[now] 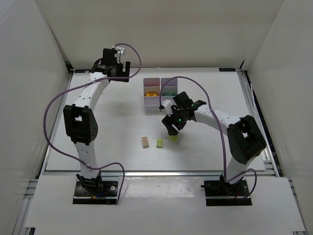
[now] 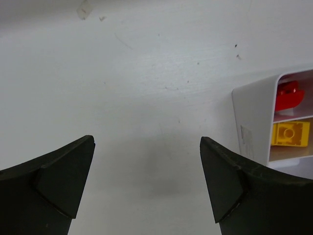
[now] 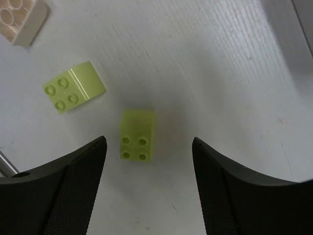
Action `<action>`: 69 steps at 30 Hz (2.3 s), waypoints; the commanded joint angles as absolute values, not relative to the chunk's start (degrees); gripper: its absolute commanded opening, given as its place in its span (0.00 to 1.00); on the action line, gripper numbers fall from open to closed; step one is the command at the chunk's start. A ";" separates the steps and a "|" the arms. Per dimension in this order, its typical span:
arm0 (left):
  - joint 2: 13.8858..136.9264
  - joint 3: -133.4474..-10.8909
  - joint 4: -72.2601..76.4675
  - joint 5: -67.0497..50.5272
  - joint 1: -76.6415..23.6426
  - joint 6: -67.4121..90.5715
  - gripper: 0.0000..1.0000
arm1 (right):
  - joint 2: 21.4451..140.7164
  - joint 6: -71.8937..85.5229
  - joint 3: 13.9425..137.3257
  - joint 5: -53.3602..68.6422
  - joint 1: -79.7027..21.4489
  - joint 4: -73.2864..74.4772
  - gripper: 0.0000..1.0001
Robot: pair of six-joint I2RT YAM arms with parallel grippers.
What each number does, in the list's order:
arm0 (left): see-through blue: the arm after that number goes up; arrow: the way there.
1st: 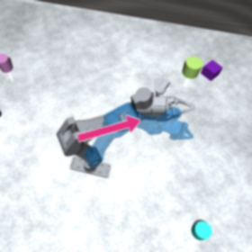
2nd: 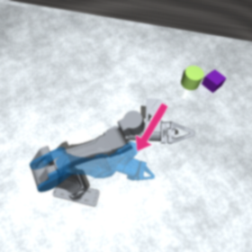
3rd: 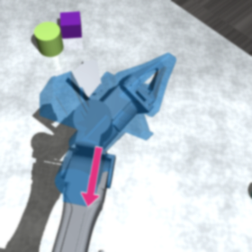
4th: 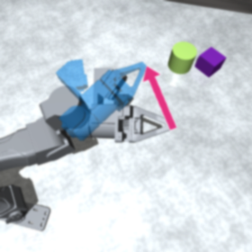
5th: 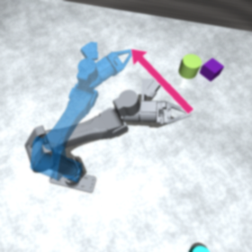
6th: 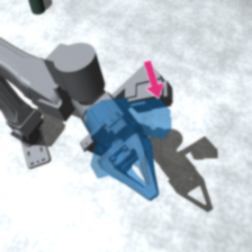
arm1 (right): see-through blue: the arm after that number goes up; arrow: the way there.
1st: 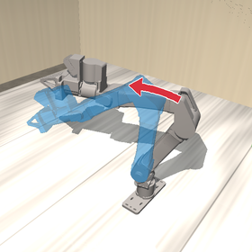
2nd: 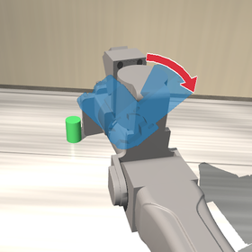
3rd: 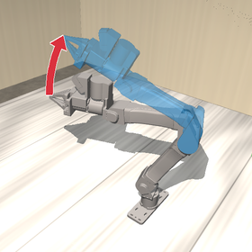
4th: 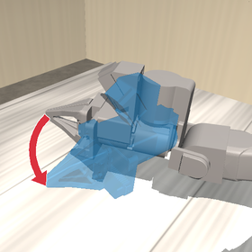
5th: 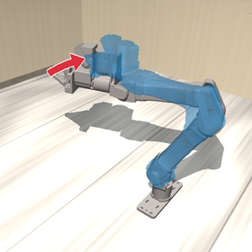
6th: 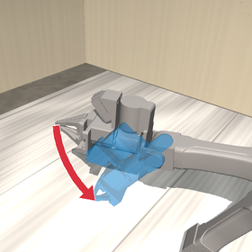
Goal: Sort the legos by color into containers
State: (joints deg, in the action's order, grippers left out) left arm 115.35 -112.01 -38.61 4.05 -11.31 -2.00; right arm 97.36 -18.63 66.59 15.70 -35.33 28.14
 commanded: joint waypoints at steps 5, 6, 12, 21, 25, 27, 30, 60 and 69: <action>107.75 -104.86 -34.63 6.33 -10.63 -0.97 0.99 | 97.91 -21.44 65.57 11.43 -37.35 26.10 0.75; 107.49 -104.68 -34.37 6.24 -10.63 -1.14 0.99 | 97.91 -21.71 65.31 11.43 -37.53 26.10 0.75; 107.05 -103.10 -33.49 6.68 -10.63 -2.19 0.99 | 98.44 -24.43 63.81 10.20 -39.28 26.81 0.74; 107.14 -102.74 -32.34 7.56 -10.63 -3.34 0.99 | 100.27 -25.58 63.89 10.63 -39.99 27.77 0.71; 107.23 -102.57 -31.56 8.52 -10.63 -4.04 1.00 | 100.63 -25.66 63.20 10.02 -40.34 26.81 0.64; 107.05 -102.22 -31.38 8.88 -10.63 -4.48 0.99 | 100.90 -26.01 63.02 8.97 -40.87 26.46 0.61; 106.96 -101.43 -30.68 9.49 -10.63 -4.48 1.00 | 101.07 -26.19 62.58 7.92 -41.22 26.02 0.56; 104.94 -97.82 -29.62 6.59 -10.64 -5.71 0.99 | 104.58 -22.59 89.72 -2.81 -37.01 25.40 0.03; 105.99 -99.14 -29.62 6.77 -10.72 -5.71 0.99 | 109.86 -23.82 95.89 -2.99 -34.01 25.31 0.04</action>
State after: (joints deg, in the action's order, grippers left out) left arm 109.23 -97.23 -30.76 7.05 -10.98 -5.56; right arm 110.15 -23.07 93.34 -2.48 -33.52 26.44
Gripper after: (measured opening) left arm 0.995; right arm 0.400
